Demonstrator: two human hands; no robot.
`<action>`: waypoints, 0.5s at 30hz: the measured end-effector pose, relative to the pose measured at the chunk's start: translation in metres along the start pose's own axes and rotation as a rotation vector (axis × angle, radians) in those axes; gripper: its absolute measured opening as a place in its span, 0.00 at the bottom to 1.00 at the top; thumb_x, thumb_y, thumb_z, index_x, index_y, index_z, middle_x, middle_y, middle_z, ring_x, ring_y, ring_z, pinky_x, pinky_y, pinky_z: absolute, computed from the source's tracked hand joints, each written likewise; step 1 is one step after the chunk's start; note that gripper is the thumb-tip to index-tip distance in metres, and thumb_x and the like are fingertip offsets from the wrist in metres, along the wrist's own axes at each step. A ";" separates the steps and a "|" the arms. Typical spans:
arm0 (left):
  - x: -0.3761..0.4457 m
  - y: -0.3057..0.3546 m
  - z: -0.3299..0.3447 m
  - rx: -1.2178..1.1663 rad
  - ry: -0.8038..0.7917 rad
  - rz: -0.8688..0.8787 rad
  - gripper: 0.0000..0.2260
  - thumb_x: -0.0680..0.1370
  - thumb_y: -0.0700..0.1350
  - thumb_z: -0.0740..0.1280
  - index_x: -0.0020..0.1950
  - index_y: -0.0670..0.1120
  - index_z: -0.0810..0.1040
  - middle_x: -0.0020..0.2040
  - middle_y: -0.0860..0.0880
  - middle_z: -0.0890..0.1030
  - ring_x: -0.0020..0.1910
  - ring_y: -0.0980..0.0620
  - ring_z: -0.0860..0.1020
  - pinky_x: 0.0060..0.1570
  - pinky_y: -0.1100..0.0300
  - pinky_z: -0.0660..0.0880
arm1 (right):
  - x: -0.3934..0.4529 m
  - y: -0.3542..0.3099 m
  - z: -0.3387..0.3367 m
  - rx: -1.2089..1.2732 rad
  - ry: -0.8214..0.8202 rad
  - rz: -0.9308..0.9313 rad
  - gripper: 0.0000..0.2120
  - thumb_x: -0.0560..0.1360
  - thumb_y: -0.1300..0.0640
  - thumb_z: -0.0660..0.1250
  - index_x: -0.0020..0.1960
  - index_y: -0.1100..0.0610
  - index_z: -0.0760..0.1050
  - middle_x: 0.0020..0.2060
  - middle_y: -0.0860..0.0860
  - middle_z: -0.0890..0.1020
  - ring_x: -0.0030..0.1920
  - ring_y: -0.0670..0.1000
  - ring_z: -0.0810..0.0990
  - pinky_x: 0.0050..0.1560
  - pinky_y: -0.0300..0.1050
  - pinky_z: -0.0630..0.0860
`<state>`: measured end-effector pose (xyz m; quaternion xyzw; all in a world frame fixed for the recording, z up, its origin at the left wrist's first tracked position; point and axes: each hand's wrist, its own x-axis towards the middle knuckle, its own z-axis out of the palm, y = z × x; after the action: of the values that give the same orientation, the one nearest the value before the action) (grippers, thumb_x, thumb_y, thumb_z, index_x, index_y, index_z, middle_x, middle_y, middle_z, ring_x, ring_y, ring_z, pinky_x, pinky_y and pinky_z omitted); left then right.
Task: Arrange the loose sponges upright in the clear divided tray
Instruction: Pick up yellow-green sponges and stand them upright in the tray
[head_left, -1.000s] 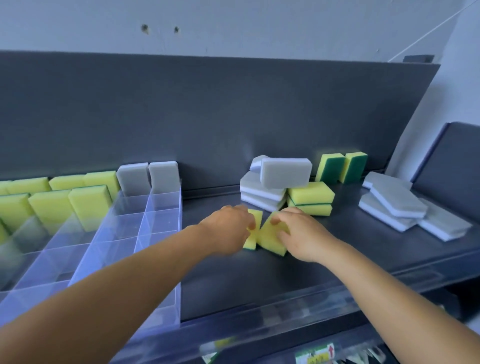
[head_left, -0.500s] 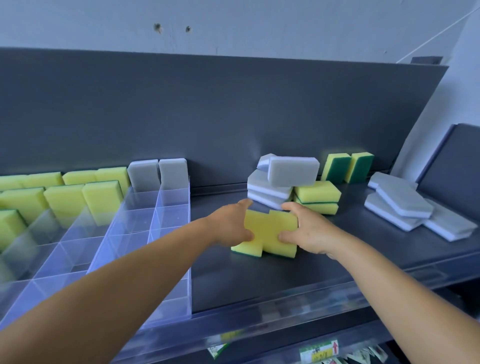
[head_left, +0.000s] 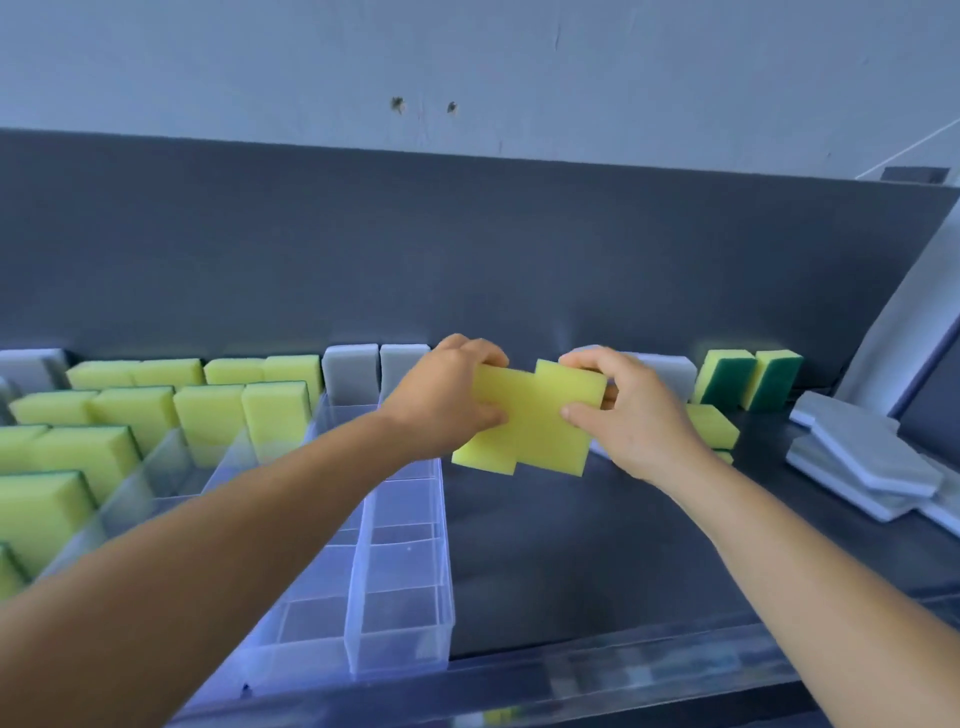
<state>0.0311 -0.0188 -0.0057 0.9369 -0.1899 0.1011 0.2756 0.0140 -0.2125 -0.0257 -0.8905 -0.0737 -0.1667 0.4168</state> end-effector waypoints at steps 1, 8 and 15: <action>-0.002 -0.005 -0.009 0.012 0.024 0.001 0.20 0.73 0.45 0.72 0.63 0.51 0.73 0.57 0.52 0.71 0.53 0.51 0.73 0.48 0.63 0.67 | 0.003 -0.008 0.004 0.011 0.012 -0.026 0.18 0.71 0.59 0.70 0.57 0.43 0.74 0.54 0.44 0.75 0.51 0.50 0.79 0.50 0.45 0.76; -0.023 -0.046 -0.066 0.119 0.106 -0.044 0.20 0.74 0.46 0.71 0.65 0.52 0.75 0.58 0.51 0.75 0.46 0.53 0.70 0.49 0.63 0.68 | 0.021 -0.064 0.043 0.097 -0.022 -0.151 0.15 0.70 0.60 0.71 0.46 0.40 0.75 0.51 0.44 0.79 0.50 0.50 0.80 0.52 0.48 0.78; -0.051 -0.097 -0.110 0.152 0.149 -0.138 0.18 0.74 0.47 0.71 0.64 0.51 0.76 0.58 0.52 0.75 0.45 0.52 0.72 0.47 0.62 0.68 | 0.031 -0.112 0.096 0.130 -0.087 -0.226 0.13 0.71 0.61 0.70 0.50 0.45 0.76 0.50 0.44 0.81 0.47 0.48 0.80 0.47 0.39 0.76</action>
<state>0.0155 0.1325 0.0240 0.9558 -0.0958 0.1651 0.2236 0.0350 -0.0667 0.0084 -0.8542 -0.2019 -0.1689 0.4485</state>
